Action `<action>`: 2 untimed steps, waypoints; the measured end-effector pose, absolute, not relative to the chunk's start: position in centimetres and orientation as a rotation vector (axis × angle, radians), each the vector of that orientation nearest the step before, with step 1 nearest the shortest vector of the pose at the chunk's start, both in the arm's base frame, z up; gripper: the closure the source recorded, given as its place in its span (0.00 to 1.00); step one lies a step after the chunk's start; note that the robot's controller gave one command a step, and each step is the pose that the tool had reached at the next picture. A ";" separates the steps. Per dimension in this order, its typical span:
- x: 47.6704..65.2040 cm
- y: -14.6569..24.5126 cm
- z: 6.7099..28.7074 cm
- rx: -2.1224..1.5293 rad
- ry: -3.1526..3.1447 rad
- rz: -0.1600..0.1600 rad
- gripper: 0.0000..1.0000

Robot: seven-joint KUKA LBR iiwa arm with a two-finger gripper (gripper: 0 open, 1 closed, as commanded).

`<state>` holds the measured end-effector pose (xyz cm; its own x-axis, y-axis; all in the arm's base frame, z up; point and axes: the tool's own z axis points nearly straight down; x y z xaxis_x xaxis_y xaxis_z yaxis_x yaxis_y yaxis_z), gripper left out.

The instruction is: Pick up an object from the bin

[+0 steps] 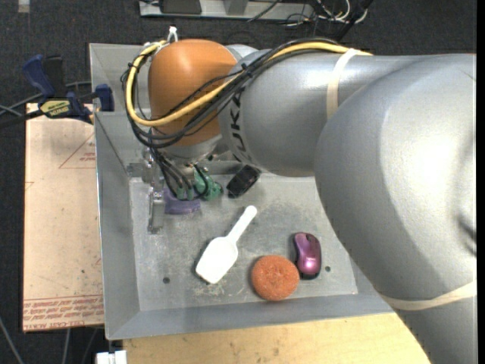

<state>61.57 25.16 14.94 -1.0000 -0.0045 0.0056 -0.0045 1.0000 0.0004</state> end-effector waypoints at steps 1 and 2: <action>61.7 25.0 15.5 0.001 -3.143 -0.003 0.00; 63.0 22.2 11.2 -0.167 -3.139 -0.006 0.00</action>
Offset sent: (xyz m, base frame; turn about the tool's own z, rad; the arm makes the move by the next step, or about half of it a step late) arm 0.0232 -0.0562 -0.0794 0.2084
